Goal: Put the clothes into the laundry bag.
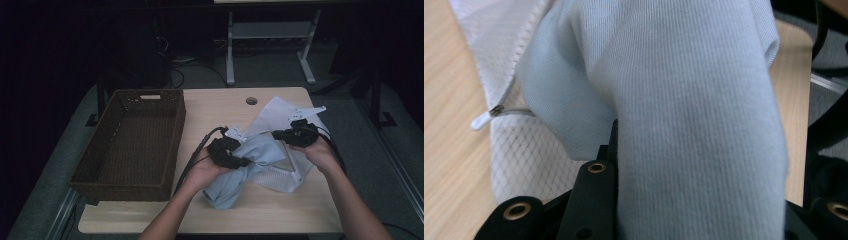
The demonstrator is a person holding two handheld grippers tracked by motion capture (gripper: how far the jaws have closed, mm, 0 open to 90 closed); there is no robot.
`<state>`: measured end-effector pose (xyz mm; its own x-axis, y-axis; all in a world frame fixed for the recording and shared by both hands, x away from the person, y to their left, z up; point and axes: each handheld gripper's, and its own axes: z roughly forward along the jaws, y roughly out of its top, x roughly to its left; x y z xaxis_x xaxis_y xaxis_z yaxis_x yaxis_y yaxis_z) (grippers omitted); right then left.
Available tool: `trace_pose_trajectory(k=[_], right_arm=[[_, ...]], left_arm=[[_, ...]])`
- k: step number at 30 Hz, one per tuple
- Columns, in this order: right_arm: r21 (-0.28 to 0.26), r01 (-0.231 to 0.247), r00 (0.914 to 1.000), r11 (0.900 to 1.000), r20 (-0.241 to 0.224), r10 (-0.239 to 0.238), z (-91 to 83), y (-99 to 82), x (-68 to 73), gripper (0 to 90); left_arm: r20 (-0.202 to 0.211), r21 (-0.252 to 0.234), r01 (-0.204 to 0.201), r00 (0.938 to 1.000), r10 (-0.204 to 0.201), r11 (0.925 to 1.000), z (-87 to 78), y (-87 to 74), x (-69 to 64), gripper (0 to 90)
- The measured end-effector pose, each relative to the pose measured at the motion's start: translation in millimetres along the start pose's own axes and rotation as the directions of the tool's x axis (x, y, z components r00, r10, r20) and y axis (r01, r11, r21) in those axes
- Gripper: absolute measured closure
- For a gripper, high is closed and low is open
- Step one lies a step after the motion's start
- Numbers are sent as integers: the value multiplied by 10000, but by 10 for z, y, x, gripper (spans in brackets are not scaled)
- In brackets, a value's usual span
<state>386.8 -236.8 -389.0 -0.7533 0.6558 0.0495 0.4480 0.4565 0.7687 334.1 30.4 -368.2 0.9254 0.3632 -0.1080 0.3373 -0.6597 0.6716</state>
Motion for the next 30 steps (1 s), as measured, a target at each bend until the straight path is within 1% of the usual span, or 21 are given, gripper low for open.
trace_pose_trajectory(k=[5,7,8,9,10,12,13,15,17,18,19,20,21,22,23,24,25,26,27,28,30], right_arm=[[-19,42,9998,10000,-169,-42,-71,-39,48,884],[-11,25,9998,10000,-210,-25,-80,-42,55,884],[-39,137,9995,9999,-271,-138,-105,-45,76,884],[-52,151,9995,9999,-287,-152,-116,-42,90,884],[-52,151,9995,9999,-287,-152,-116,-42,90,884],[-76,214,9992,9997,-330,-216,-130,-38,115,884],[-81,236,9991,9997,-356,-239,-133,-36,134,884],[-64,267,9989,9996,-382,-269,-128,-33,144,884],[-55,265,9989,9996,-390,-267,-124,-33,150,884],[-34,255,9987,9997,-437,-256,-116,-34,167,884],[-45,280,9986,9996,-455,-281,-109,-34,177,884],[-45,280,9986,9996,-455,-281,-109,-34,177,884],[-40,311,9984,9995,-471,-312,-104,-32,185,884],[-33,339,9981,9994,-506,-340,-95,-23,201,884],[-36,350,9980,9994,-517,-351,-90,-19,208,884],[-36,350,9980,9994,-517,-351,-90,-19,208,884],[-43,369,9979,9993,-534,-371,-82,-15,220,884],[-43,369,9979,9993,-534,-371,-82,-15,220,884],[-30,416,9975,9991,-570,-417,-71,-13,224,884],[-30,416,9975,9991,-570,-417,-71,-13,224,884],[28,401,9976,9992,-562,-398,-57,-16,227,884]], left_arm=[[274,350,-269,9993,259,9990,163,-11,-50,698],[319,366,-322,9990,310,9988,201,-9,-63,698],[315,407,-373,9989,360,9985,226,-7,-70,698],[289,564,-488,9985,472,9972,271,-6,-78,698],[289,564,-488,9985,472,9972,271,-6,-78,698],[219,615,-413,9990,400,9973,314,-14,-92,698],[108,696,-378,9993,372,9969,349,-26,-86,698],[-72,775,-277,9996,284,9966,376,-41,-64,698],[-174,835,-281,9994,297,9961,387,-48,-48,698],[-269,822,-198,9994,221,9964,402,-57,-35,697],[-486,739,25,9988,11,9973,437,-67,0,698],[-486,739,25,9988,11,9973,437,-67,0,697],[-627,796,126,9980,-76,9967,454,-64,16,696],[-953,854,329,9951,-247,9958,506,-57,38,695],[-1009,882,500,9941,-410,9948,539,-58,51,694],[-1009,882,500,9941,-410,9948,539,-58,51,692],[-1148,990,681,9918,-565,9928,609,-76,71,690],[-1148,990,681,9918,-565,9928,609,-76,71,684],[-1213,1087,749,9907,-615,9913,691,-111,84,677],[-1213,1087,749,9907,-615,9913,691,-111,84,669],[-1133,1244,764,9916,-623,9893,768,-151,98,655]])
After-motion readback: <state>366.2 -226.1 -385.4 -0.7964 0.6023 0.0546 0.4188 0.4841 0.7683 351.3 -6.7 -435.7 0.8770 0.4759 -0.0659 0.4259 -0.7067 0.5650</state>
